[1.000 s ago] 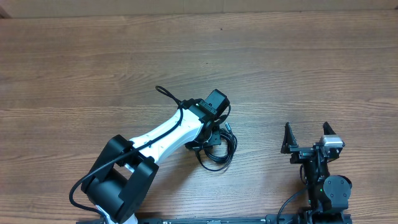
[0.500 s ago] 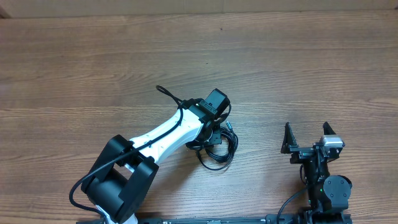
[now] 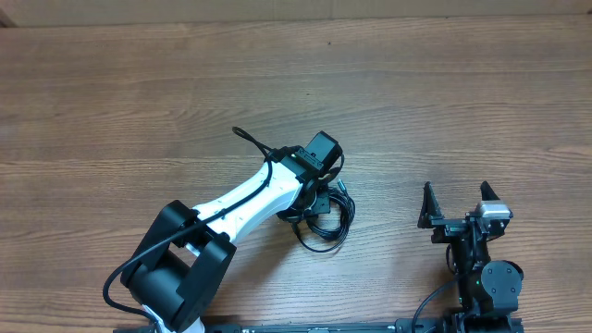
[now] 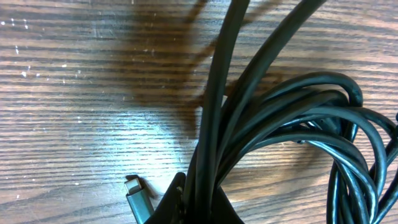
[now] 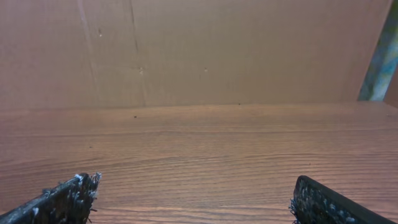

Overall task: Untangle cables
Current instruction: 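Bring the held bundle back to center and hold it above the table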

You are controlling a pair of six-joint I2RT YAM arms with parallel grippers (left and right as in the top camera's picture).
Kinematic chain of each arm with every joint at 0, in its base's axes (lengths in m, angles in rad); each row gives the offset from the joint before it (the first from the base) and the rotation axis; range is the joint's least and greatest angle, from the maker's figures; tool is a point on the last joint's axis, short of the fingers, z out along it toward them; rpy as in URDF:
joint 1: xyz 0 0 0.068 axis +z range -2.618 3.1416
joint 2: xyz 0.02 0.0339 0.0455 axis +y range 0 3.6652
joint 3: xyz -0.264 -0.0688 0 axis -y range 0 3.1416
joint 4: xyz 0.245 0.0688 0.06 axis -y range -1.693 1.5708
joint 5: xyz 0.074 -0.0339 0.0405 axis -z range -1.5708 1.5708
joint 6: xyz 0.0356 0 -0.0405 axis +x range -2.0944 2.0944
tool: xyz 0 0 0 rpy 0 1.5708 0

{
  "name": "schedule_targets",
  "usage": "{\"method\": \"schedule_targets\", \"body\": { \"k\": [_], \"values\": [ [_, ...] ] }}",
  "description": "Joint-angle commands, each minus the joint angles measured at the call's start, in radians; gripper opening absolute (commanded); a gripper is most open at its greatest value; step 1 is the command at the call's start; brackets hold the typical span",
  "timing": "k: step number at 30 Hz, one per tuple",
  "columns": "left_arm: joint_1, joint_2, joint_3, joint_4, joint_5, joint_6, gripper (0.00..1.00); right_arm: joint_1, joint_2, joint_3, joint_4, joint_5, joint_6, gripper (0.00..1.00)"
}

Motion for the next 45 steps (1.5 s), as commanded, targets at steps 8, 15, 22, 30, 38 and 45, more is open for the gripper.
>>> {"method": "schedule_targets", "body": {
  "k": [8,15,22,30,38,45],
  "values": [
    [-0.001,-0.026,0.013,0.014,0.018,-0.024,0.04,0.004,-0.007,-0.011,0.003,-0.005,-0.005,1.00],
    [-0.001,-0.026,0.013,0.013,0.026,-0.228,0.04,0.003,-0.007,-0.011,0.002,-0.005,-0.005,1.00],
    [-0.001,-0.026,0.013,0.014,0.045,-0.330,0.09,0.003,-0.007,-0.011,0.003,-0.005,-0.005,1.00],
    [-0.001,-0.026,0.013,0.014,0.044,-0.329,0.09,0.004,-0.007,-0.011,0.002,-0.005,-0.005,1.00],
    [-0.001,-0.026,0.013,0.000,0.127,-0.556,0.13,0.004,-0.007,-0.011,0.003,-0.005,-0.005,1.00],
    [0.000,-0.026,0.013,0.003,0.143,-0.536,0.24,0.003,-0.007,-0.011,0.003,-0.005,-0.005,1.00]
  ]
}}
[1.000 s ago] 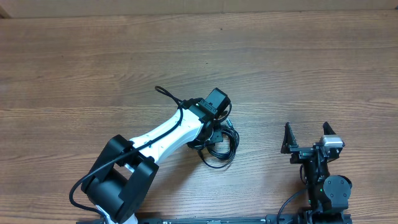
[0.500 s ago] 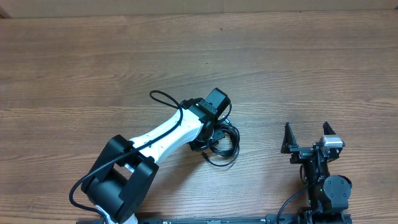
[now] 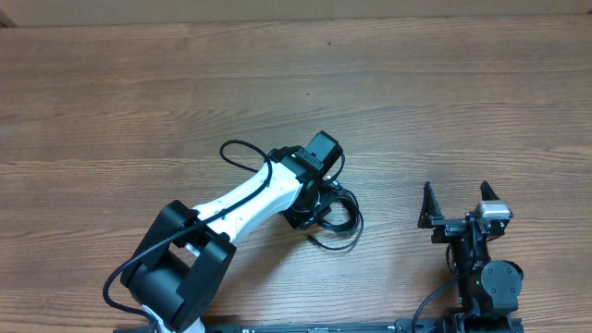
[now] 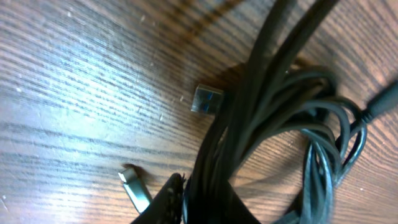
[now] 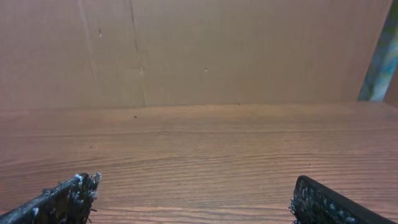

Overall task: Untangle cables
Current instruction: 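Bring the held bundle back to center and hold it above the table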

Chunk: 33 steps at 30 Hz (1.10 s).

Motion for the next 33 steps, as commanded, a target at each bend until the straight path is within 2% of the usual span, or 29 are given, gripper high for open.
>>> {"method": "schedule_targets", "body": {
  "k": [1,4,6,7,9,13,30,33],
  "values": [
    [0.001,-0.026,0.013,0.000,0.008,0.049,0.29,0.003,-0.007,-0.011,0.003,-0.005,-0.005,1.00],
    [0.002,-0.026,0.013,-0.002,-0.036,0.186,0.41,0.004,-0.007,-0.011,0.003,-0.005,-0.005,1.00],
    [0.002,-0.026,0.013,-0.001,-0.056,0.310,0.44,0.003,-0.007,-0.011,0.002,-0.005,-0.005,1.00],
    [0.002,-0.026,0.013,-0.001,-0.062,0.365,0.42,0.004,-0.007,-0.011,0.003,-0.005,-0.005,1.00],
    [0.002,-0.026,0.013,0.000,-0.081,0.418,0.30,0.004,-0.007,-0.011,0.003,-0.005,-0.005,1.00],
    [0.002,-0.026,0.013,0.021,-0.110,0.423,0.04,0.004,-0.007,-0.011,0.003,-0.005,-0.005,1.00],
    [0.001,-0.026,0.013,0.097,-0.104,0.385,0.04,0.004,-0.007,-0.011,0.003,-0.005,-0.005,1.00],
    [0.001,-0.026,0.014,0.084,-0.079,0.292,0.04,0.003,-0.007,-0.011,0.002,-0.005,-0.005,1.00]
  ]
}}
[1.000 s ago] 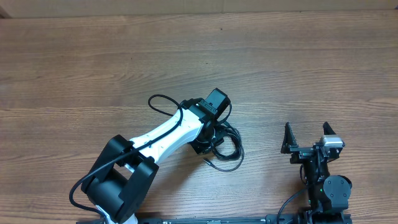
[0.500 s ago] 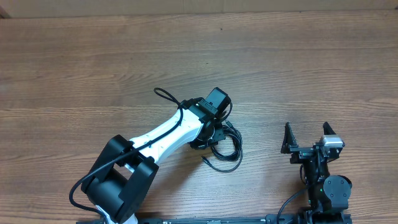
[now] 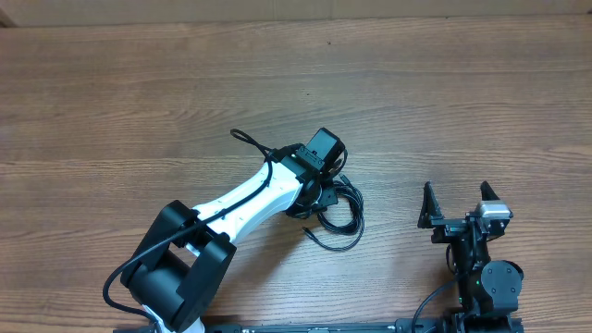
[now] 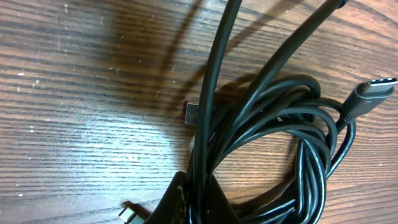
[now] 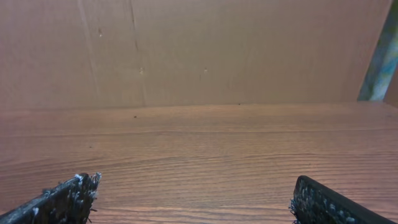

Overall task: Untangle cables
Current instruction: 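Bring the held bundle back to center and hold it above the table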

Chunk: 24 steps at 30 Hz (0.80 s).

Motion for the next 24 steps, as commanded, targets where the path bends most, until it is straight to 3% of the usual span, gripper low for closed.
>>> {"method": "schedule_targets", "body": {
  "k": [1,3,6,13,18,24],
  "values": [
    [0.001,-0.026,0.013,-0.017,0.041,-0.148,0.04,0.004,-0.007,-0.011,0.003,-0.005,-0.005,1.00],
    [0.001,-0.026,0.013,-0.060,0.143,-0.306,0.04,0.004,-0.007,-0.011,0.003,-0.005,-0.005,1.00],
    [-0.003,-0.026,0.013,-0.105,0.184,-0.443,0.04,0.004,-0.007,-0.011,0.002,-0.005,-0.005,1.00],
    [0.002,-0.026,0.013,-0.098,0.126,-0.449,0.04,0.004,-0.007,-0.011,0.003,-0.005,-0.005,1.00],
    [0.006,-0.026,0.013,-0.086,-0.024,-0.579,0.04,0.004,-0.007,-0.011,0.003,-0.005,-0.005,1.00],
    [0.005,-0.026,0.013,-0.024,-0.010,-0.583,0.04,0.004,-0.007,-0.011,0.002,-0.005,-0.005,1.00]
  ]
}}
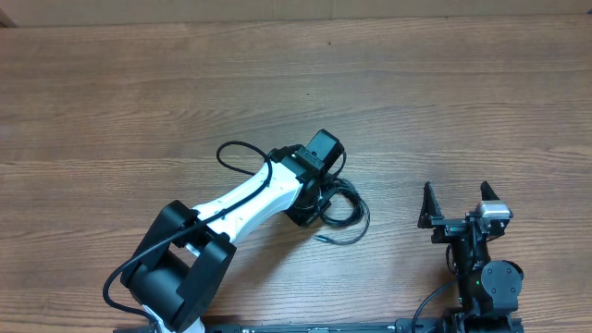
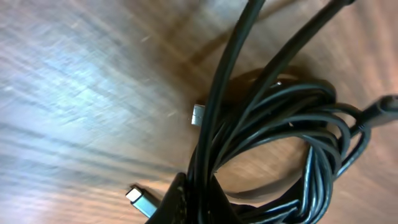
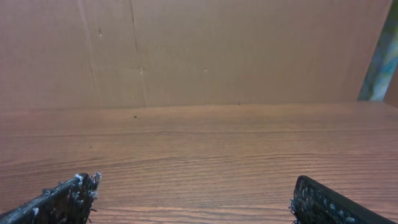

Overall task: Untangle cables
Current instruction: 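Bring the held bundle back to center and hold it above the table, then swing the right gripper up toward the hanging cables below the left gripper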

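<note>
A tangled bundle of black cables (image 1: pixel 340 205) lies mid-table in the overhead view, with one loose end (image 1: pixel 331 239) trailing toward the front. My left gripper (image 1: pixel 310 211) is shut on several strands of this bundle (image 2: pixel 267 130), which fills the left wrist view. A silver plug (image 2: pixel 140 201) shows beside the jaws and another small plug (image 2: pixel 198 114) peeks from behind the strands. A cable loop (image 1: pixel 231 155) arcs left of the wrist. My right gripper (image 1: pixel 455 205) is parked open at the front right, nothing between its fingers (image 3: pixel 65 198).
The wooden table (image 1: pixel 444 102) stretches all around. A cardboard wall (image 3: pixel 199 50) stands behind the far edge in the right wrist view.
My left gripper has turned with the bundle in it. The loose cable end now lies further right on the table, and the loop left of the wrist has widened. The right arm is unchanged.
My left gripper stayed shut on the black bundle throughout, while the right arm stayed parked and open. The coil first lay in front of the wrist. At each later moment the wrist was turned differently, and the coil now lies spread to the right with a loose end trailing out.
</note>
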You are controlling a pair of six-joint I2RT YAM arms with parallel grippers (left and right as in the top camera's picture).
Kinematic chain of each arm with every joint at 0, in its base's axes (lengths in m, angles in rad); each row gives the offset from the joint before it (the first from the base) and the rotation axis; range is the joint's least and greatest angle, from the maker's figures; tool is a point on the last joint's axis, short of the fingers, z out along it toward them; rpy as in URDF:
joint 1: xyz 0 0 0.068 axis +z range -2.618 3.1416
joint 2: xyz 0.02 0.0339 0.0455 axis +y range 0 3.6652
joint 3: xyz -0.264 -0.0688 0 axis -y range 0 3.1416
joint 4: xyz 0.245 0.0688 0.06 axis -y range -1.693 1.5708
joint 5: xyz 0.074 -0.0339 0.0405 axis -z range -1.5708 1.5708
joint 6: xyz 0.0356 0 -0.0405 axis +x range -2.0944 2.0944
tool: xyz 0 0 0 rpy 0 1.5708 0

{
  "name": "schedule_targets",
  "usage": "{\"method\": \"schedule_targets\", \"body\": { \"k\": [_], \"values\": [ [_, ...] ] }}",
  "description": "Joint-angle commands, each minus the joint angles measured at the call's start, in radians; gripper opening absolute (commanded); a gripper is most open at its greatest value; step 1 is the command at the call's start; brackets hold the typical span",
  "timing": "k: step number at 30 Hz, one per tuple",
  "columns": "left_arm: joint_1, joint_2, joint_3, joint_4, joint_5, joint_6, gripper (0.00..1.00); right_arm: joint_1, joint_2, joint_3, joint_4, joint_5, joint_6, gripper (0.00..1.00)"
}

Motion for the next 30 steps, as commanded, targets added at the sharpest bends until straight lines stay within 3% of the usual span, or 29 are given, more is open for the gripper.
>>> {"method": "schedule_targets", "body": {
  "k": [1,9,20,26,30],
  "values": [
    [0.006,-0.026,0.013,0.006,-0.042,-0.028,0.04,0.004,-0.007,-0.011,0.002,-0.005,-0.005,1.00],
    [0.006,-0.026,0.013,0.010,-0.053,0.167,0.04,0.004,-0.007,-0.011,0.002,-0.005,-0.005,1.00],
    [0.006,-0.026,0.013,0.010,-0.082,0.284,0.04,0.004,-0.007,-0.011,0.002,-0.005,-0.005,1.00],
    [0.006,-0.026,0.013,0.010,-0.076,0.246,0.04,0.004,-0.007,-0.011,0.090,-0.043,0.037,1.00],
    [0.006,-0.026,0.013,0.010,-0.073,0.174,0.04,0.005,-0.007,-0.011,0.097,-0.314,0.243,1.00]
  ]
}}
